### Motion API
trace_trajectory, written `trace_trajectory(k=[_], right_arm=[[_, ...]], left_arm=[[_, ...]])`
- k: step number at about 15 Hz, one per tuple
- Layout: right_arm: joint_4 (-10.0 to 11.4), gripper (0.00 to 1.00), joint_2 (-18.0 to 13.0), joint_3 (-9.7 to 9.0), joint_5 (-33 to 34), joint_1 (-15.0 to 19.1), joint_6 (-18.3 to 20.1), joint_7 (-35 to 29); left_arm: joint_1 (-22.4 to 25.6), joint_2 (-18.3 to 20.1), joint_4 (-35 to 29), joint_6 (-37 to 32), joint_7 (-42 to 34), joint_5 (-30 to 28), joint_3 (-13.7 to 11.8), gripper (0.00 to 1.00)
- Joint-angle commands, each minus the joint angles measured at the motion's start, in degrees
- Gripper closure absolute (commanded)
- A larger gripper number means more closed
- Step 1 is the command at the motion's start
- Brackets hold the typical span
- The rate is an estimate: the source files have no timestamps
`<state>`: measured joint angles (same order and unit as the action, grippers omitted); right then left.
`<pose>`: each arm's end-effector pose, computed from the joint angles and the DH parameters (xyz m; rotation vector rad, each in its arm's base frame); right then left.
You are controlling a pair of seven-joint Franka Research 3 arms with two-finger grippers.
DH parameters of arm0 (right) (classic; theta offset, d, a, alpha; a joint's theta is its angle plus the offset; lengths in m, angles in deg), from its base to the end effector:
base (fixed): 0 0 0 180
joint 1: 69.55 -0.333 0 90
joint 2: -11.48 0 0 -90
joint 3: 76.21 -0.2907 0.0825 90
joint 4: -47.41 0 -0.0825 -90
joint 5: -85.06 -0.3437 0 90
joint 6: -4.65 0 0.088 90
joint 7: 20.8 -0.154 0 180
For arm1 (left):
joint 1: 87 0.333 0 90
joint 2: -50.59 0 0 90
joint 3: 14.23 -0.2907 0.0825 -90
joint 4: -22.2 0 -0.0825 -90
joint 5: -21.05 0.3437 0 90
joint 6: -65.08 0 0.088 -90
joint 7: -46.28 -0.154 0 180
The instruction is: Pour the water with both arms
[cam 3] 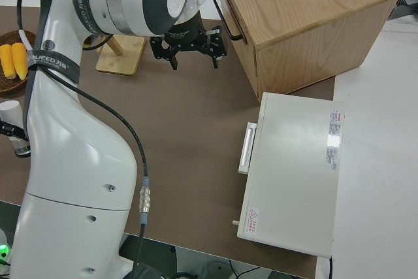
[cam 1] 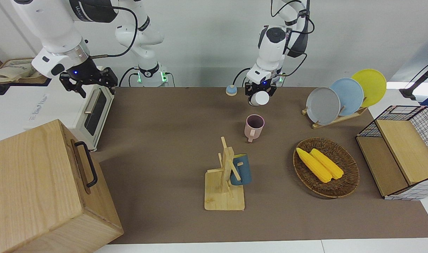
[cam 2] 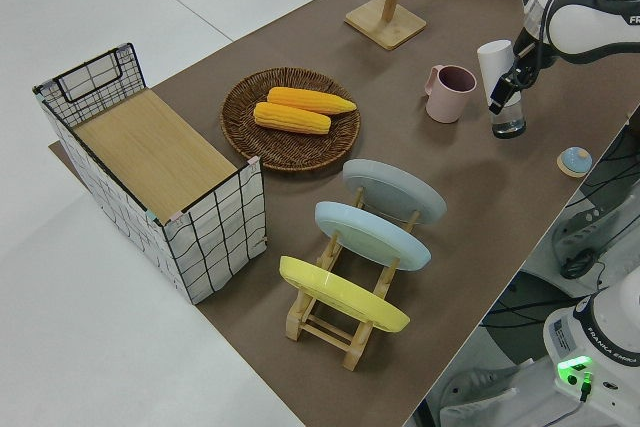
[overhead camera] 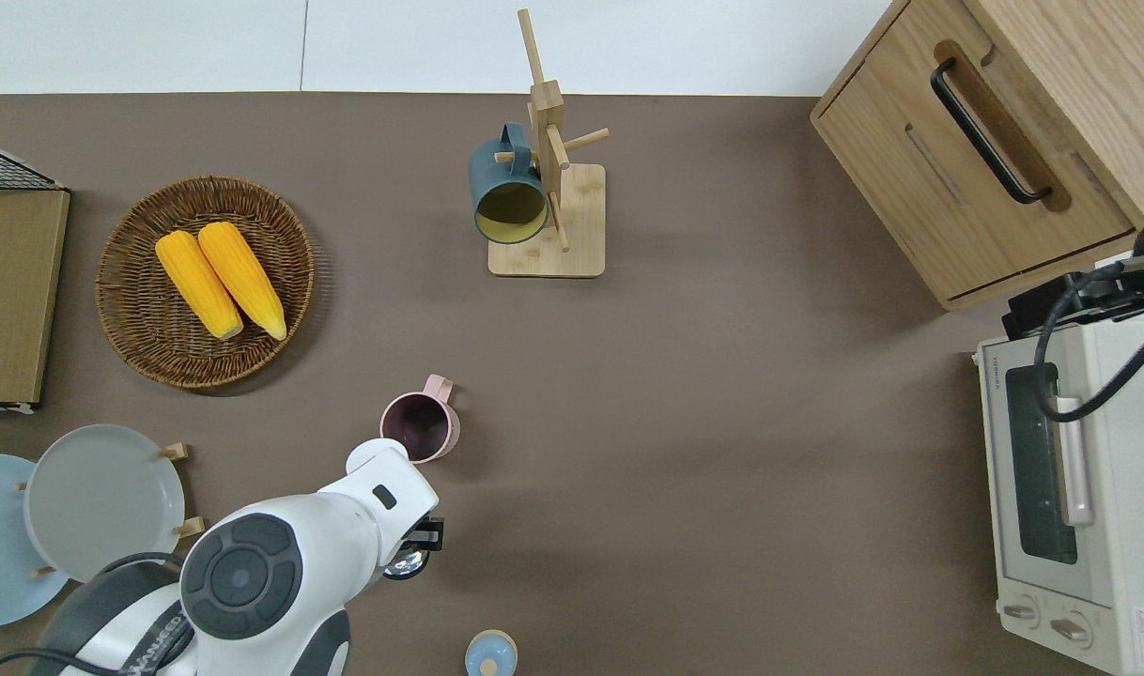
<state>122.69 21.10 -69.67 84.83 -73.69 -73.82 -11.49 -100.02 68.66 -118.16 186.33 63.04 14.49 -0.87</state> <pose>0.5347 -0.0166 0.5562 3.1272 0.1906 -0.1758 0.3629 -0.1882 0.3619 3.1227 -0.1488 -0.0492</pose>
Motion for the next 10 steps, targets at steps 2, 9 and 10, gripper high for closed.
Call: trace_trajectory(k=[2,9,10], right_arm=[[1.63,0.011,-1.8,-1.09,-0.13,0.98,-0.02,0.79],[1.54,0.011,-2.59,-1.97,-0.3,0.1,-0.2,0.71],[1.54,0.011,-2.85,-1.97,-0.3,0.1,-0.2,0.71]], left_arm=[[0.01,-4.54,5.53,-5.06,1.44,1.72,-0.17,1.0],[0.27,-6.47,5.88,-7.52,1.35,2.42,-0.26,1.0],[0.27,-6.56,6.05,-7.7,1.61,3.82,-0.26,1.0]])
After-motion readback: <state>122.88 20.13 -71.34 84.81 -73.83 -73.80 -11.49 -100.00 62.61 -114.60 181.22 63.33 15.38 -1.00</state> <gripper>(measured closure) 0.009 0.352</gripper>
